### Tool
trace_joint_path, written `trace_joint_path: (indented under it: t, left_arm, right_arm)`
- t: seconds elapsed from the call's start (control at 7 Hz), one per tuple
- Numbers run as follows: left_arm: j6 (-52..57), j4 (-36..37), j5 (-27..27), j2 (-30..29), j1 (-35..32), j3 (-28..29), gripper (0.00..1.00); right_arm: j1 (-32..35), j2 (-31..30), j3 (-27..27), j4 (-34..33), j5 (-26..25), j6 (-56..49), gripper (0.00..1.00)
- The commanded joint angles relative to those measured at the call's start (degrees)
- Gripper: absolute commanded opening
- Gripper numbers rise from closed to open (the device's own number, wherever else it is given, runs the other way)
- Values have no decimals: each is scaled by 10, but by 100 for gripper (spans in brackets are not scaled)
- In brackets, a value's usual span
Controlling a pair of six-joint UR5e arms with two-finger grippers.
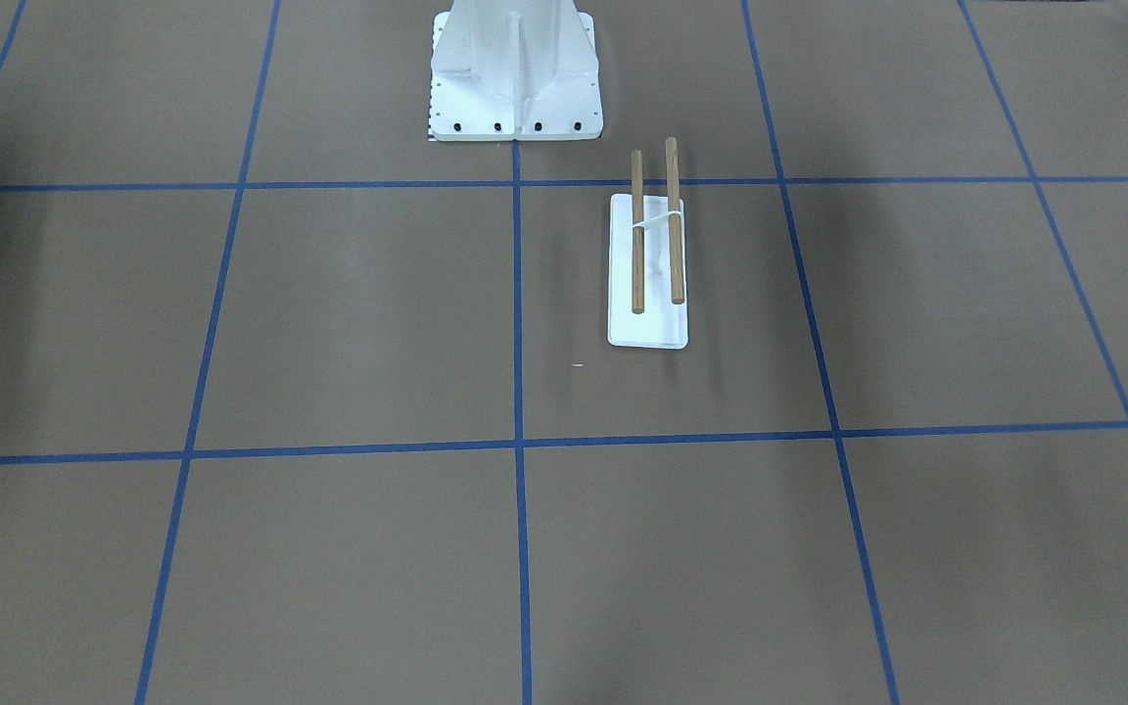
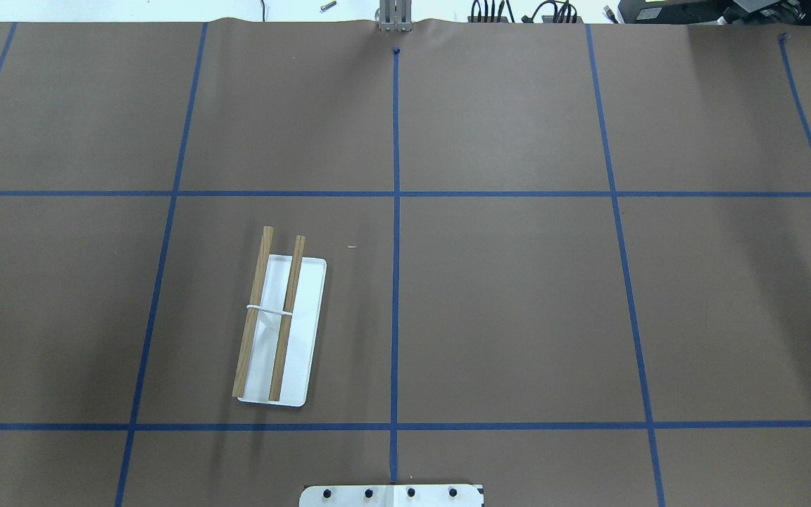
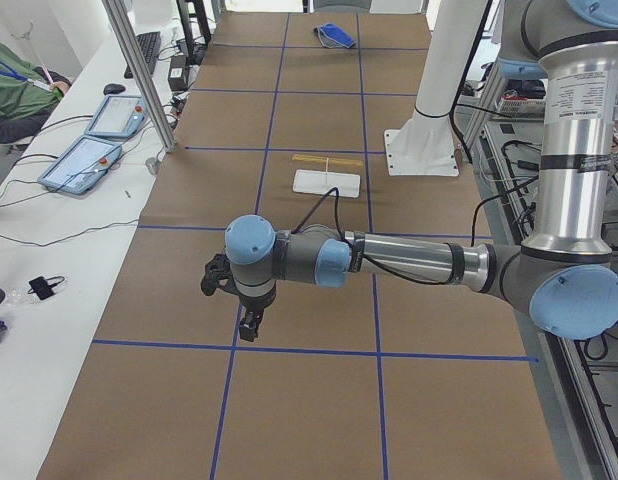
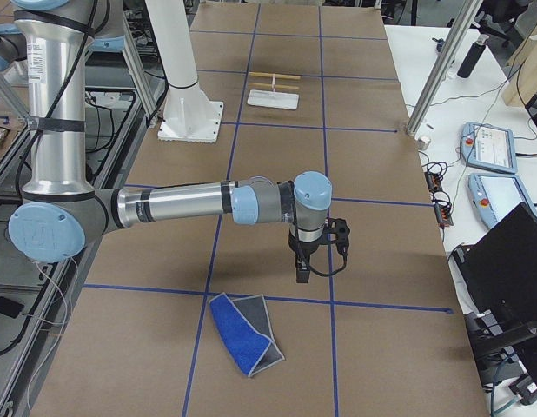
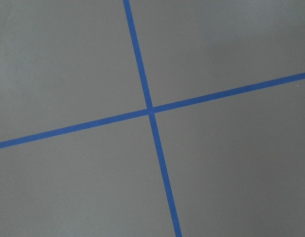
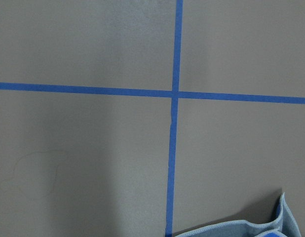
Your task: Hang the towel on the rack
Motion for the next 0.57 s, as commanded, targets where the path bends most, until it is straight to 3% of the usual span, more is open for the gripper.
trace_joint_path:
  t: [0.0, 0.14, 0.43]
  left_arm:
    - [0, 0, 0, 3, 0, -1, 98]
    - [0, 0, 0, 4, 0, -2, 98]
    - [0, 0, 0, 4, 0, -2, 98]
  right_arm:
    - [-10, -24, -36, 19, -1, -36, 100]
    - [-12, -32, -111, 104, 1, -113, 100]
    - [-12, -26, -263, 262, 7, -135, 100]
